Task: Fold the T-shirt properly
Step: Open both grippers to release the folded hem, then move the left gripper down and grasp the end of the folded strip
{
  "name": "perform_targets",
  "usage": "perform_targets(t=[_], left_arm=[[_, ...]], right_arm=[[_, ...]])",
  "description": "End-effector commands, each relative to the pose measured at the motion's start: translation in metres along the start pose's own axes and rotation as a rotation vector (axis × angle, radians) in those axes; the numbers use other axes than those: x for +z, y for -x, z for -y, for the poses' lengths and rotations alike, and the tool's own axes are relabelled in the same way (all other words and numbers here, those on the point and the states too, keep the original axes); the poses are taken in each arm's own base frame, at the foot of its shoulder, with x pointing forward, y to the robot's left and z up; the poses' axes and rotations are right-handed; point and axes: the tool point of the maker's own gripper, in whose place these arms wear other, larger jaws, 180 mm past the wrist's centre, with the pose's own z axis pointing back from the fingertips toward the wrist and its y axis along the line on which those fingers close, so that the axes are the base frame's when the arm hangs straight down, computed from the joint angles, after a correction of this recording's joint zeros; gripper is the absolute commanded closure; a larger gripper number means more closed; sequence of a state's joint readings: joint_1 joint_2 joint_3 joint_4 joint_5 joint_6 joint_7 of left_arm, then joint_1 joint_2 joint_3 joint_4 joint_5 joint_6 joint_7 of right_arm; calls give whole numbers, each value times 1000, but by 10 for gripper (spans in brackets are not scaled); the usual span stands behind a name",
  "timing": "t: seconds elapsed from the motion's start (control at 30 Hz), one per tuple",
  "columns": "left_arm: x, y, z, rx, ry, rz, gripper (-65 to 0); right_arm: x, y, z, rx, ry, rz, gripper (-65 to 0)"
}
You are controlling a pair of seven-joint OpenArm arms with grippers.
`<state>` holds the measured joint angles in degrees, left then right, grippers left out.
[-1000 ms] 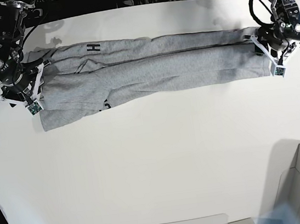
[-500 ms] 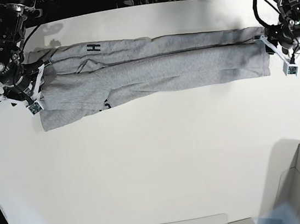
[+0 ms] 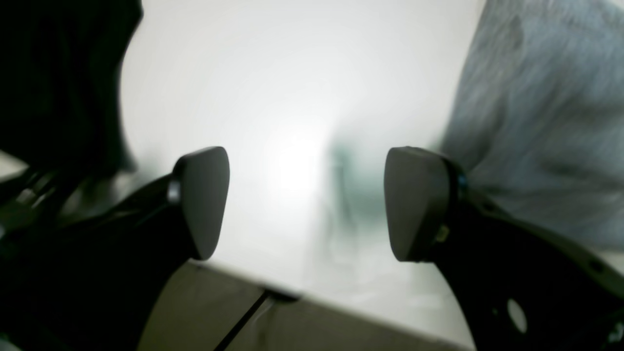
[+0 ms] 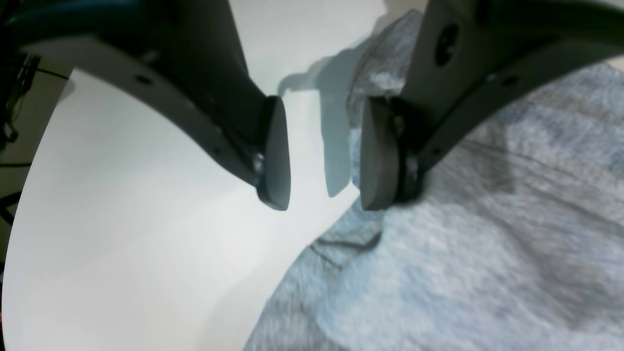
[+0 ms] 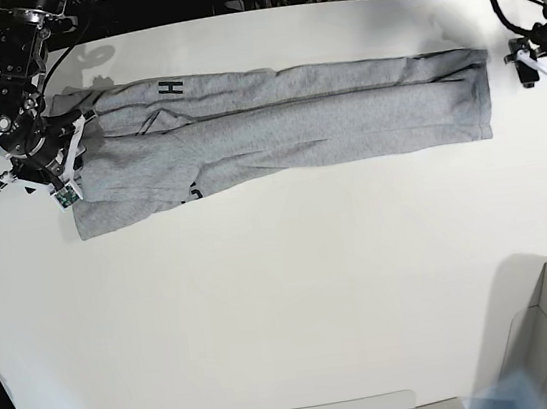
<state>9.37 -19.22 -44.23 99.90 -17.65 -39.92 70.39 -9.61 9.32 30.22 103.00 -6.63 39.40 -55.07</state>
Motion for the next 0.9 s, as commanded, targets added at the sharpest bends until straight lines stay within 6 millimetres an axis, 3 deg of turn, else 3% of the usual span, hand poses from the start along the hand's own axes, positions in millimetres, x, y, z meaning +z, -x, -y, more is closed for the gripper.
perform_targets(t=[0.0, 0.17, 0.4, 0.7, 0.87], left_arm=[[-3, -1, -1, 3, 8, -2, -490], [-23, 14, 13, 54, 75, -101, -490], [-42, 15, 25, 120, 141, -172, -490], [-48, 15, 37, 129, 167, -173, -488], [-46, 15, 34, 127, 161, -178, -455]], right_arm=[[4, -11, 8, 18, 18, 37, -239], [4, -11, 8, 18, 18, 37, -239], [4, -6, 5, 20, 11, 25, -239], [4, -6, 5, 20, 11, 25, -239], [4, -6, 5, 20, 12, 26, -239]])
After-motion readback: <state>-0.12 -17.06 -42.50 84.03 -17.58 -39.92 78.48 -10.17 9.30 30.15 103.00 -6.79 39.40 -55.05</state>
